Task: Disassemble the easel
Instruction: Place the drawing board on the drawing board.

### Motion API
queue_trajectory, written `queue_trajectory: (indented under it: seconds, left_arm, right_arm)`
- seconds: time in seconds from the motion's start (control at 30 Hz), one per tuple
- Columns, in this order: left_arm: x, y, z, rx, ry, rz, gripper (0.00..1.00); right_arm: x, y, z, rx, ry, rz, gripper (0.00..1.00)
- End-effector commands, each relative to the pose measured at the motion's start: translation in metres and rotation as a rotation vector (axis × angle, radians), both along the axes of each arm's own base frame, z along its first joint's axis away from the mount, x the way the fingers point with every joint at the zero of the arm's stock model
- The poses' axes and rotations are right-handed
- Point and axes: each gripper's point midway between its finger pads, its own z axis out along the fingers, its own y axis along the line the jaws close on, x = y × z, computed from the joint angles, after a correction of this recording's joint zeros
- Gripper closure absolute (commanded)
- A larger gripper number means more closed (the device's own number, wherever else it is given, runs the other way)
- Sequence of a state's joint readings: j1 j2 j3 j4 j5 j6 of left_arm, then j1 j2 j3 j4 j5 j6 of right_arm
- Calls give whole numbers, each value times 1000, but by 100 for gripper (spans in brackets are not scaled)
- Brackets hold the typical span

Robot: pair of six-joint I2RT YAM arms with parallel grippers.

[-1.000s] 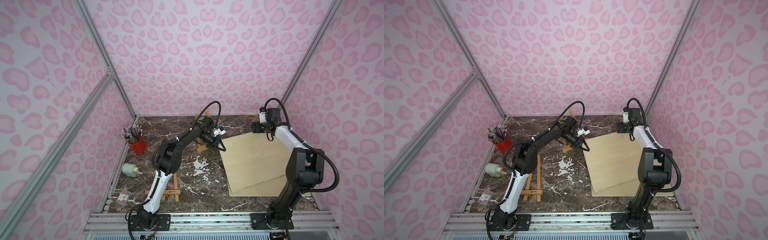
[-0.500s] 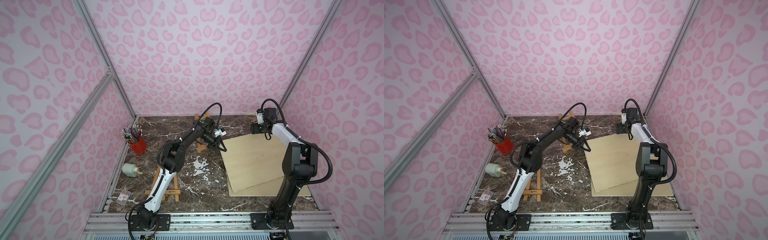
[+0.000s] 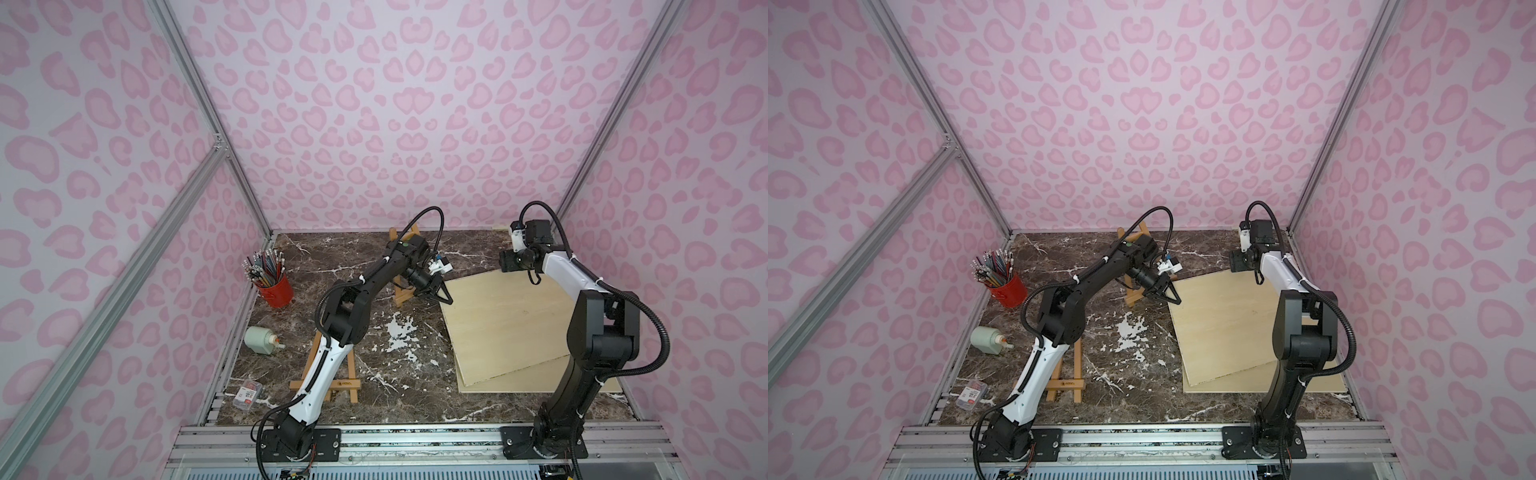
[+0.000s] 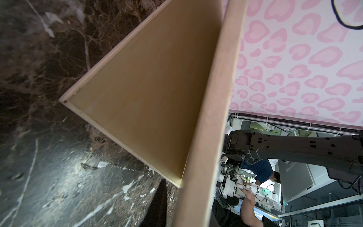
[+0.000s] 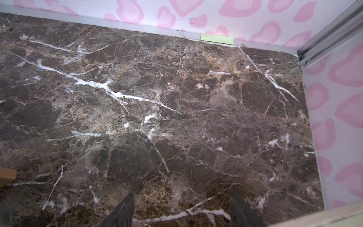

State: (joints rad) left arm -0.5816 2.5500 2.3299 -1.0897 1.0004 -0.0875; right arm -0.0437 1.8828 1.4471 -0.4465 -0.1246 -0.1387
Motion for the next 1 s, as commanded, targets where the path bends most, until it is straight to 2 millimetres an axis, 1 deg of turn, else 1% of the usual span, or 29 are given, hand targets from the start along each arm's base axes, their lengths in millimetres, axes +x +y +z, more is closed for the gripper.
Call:
queue_trajectory:
  seconds: [0.0, 0.13, 0.23, 0.3, 0.37, 0.5, 0.63, 0.73, 0.83, 0.97]
  left_arm:
    - [75, 28, -43, 289, -401, 127, 98]
    - [80, 26, -42, 286, -409, 153, 98]
    - [85, 25, -42, 289, -410, 173, 98]
    - [85, 24, -42, 294, -408, 175, 98]
    - [82, 25, -44, 311, -408, 171, 98]
    - [77, 28, -50, 351, -384, 178, 98]
    - [73, 27, -55, 384, -383, 192, 98]
    - [68, 24, -62, 398, -374, 195, 98]
    - [64, 23, -66, 409, -385, 205, 98]
    - [69, 27, -67, 426, -412, 232, 98]
  right_arm:
    - [-79, 4, -48, 44, 362, -42, 24]
    - [-75, 4, -50, 50, 373, -35, 24]
    - [-64, -2, -57, 59, 379, -51, 24]
    - [-58, -9, -65, 61, 388, -68, 24]
    - [-54, -10, -67, 60, 382, -74, 25]
    - [-52, -14, -78, 67, 397, -77, 25]
    - [-58, -8, -89, 81, 417, -68, 25]
    - [-68, 0, -94, 80, 437, -57, 27]
    - [-80, 7, -93, 74, 443, -50, 27]
    - [-92, 12, -88, 70, 440, -46, 27]
